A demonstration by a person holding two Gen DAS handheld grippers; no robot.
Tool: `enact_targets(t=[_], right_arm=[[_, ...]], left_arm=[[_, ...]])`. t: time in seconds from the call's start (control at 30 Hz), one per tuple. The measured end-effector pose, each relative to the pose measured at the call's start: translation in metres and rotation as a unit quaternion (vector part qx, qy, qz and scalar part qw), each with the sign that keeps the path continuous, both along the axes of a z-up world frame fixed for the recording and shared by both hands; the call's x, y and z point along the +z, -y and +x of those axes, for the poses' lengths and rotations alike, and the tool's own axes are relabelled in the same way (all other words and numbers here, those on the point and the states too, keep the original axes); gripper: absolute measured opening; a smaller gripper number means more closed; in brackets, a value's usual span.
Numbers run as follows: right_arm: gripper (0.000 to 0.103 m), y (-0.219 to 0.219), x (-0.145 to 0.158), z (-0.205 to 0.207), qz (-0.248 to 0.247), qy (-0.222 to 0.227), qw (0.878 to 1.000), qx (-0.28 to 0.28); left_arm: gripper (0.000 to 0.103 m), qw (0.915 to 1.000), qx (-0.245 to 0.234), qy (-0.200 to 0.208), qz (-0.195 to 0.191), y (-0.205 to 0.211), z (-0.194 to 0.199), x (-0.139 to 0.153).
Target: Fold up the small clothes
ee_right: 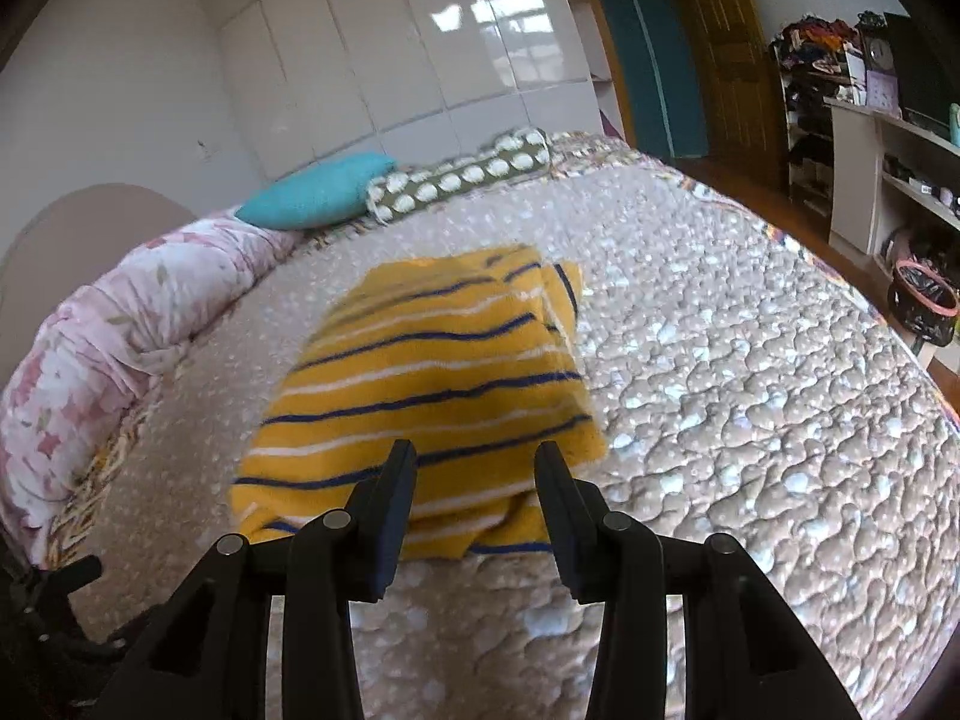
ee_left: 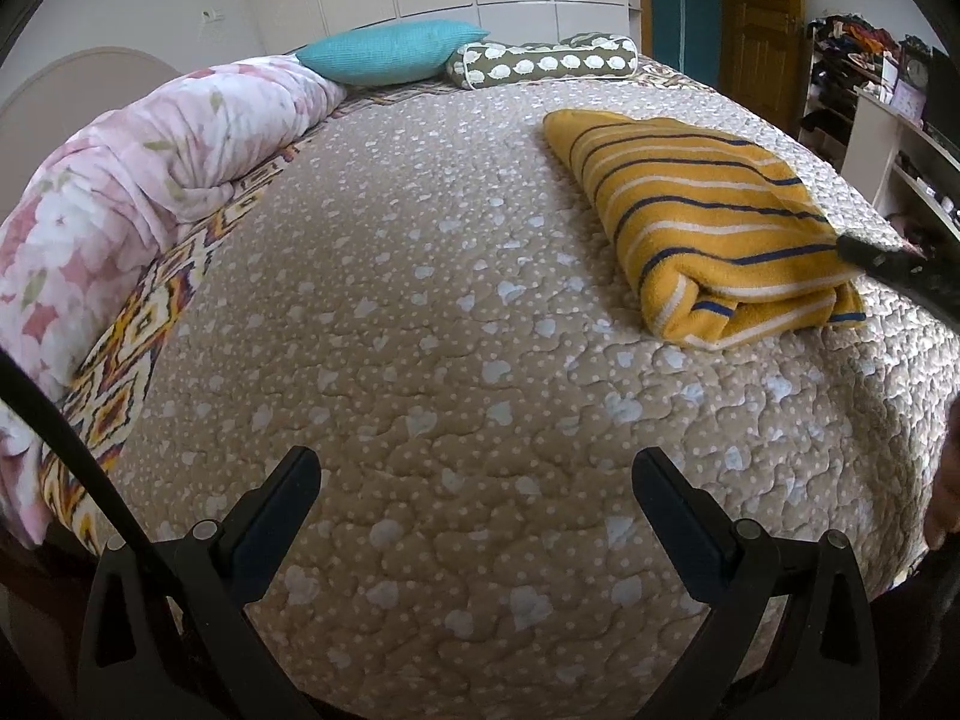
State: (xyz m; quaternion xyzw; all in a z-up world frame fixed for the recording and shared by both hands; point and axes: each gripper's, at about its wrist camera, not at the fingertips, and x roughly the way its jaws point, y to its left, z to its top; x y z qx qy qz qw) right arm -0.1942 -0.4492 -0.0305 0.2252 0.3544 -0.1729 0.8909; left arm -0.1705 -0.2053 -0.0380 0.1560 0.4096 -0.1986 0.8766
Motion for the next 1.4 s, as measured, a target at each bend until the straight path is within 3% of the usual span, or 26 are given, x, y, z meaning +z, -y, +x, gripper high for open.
enact_targets(t=[0.1, 0.2, 0.33, 0.53, 0.63, 0.7, 0.73, 0.8, 0.83, 0.93, 1.0, 1.03, 1.23, 1.4], right_arm=[[0.045, 0.01, -0.027, 0.006, 0.032, -0.044, 0.999, 0.0], [0.046, 0.011, -0.024, 0.001, 0.031, -0.045, 0.999, -0.002], [0.046, 0.014, 0.003, 0.005, 0.019, -0.014, 1.0, 0.001], [0.046, 0.034, 0.029, 0.07, 0.042, 0.049, 0.998, 0.018], [0.046, 0.055, 0.019, 0.116, 0.109, 0.05, 0.992, 0.038], [0.046, 0.074, -0.003, 0.143, 0.163, 0.026, 0.986, 0.038], [0.043, 0.081, -0.014, 0.15, 0.169, 0.009, 0.985, 0.028], [0.024, 0.093, -0.031, 0.153, 0.145, -0.028, 0.989, -0.011], [0.01, 0.097, -0.033, 0.149, 0.128, -0.036, 0.991, -0.025], [0.01, 0.091, -0.021, 0.127, 0.072, -0.045, 0.996, -0.039], [0.027, 0.082, -0.009, 0.107, 0.037, -0.044, 0.998, -0.034], [0.043, 0.076, -0.001, 0.092, 0.022, -0.038, 0.999, -0.029], [0.046, 0.064, 0.017, 0.02, 0.007, -0.01, 1.0, -0.019], [0.048, 0.053, 0.003, -0.029, 0.03, -0.005, 0.999, -0.038]], left_arm=[[0.103, 1.0, 0.0, -0.002, -0.001, 0.0, 0.0, -0.001], [0.103, 1.0, -0.002, -0.006, 0.0, 0.0, 0.001, -0.005], [0.103, 0.9999, -0.006, -0.012, -0.001, 0.002, 0.002, -0.009], [0.103, 0.9999, -0.003, -0.015, -0.003, 0.0, 0.004, -0.01], [0.103, 0.9998, 0.002, -0.016, -0.008, -0.004, 0.006, -0.009], [0.103, 0.9998, 0.007, -0.017, -0.01, -0.009, 0.008, -0.008], [0.103, 0.9997, 0.009, -0.018, -0.011, -0.011, 0.009, -0.008], [0.103, 0.9997, 0.014, -0.017, -0.013, -0.016, 0.01, -0.007], [0.103, 0.9996, 0.017, -0.016, -0.014, -0.018, 0.01, -0.006], [0.103, 0.9995, 0.026, -0.012, -0.017, -0.023, 0.012, -0.005], [0.103, 0.9993, 0.026, -0.018, -0.019, -0.021, 0.013, -0.006], [0.103, 0.9994, 0.023, -0.019, -0.02, -0.02, 0.012, -0.006], [0.103, 0.9998, -0.009, -0.014, -0.01, 0.002, -0.001, -0.004], [0.103, 0.9988, -0.028, -0.039, 0.004, 0.022, 0.001, -0.02]])
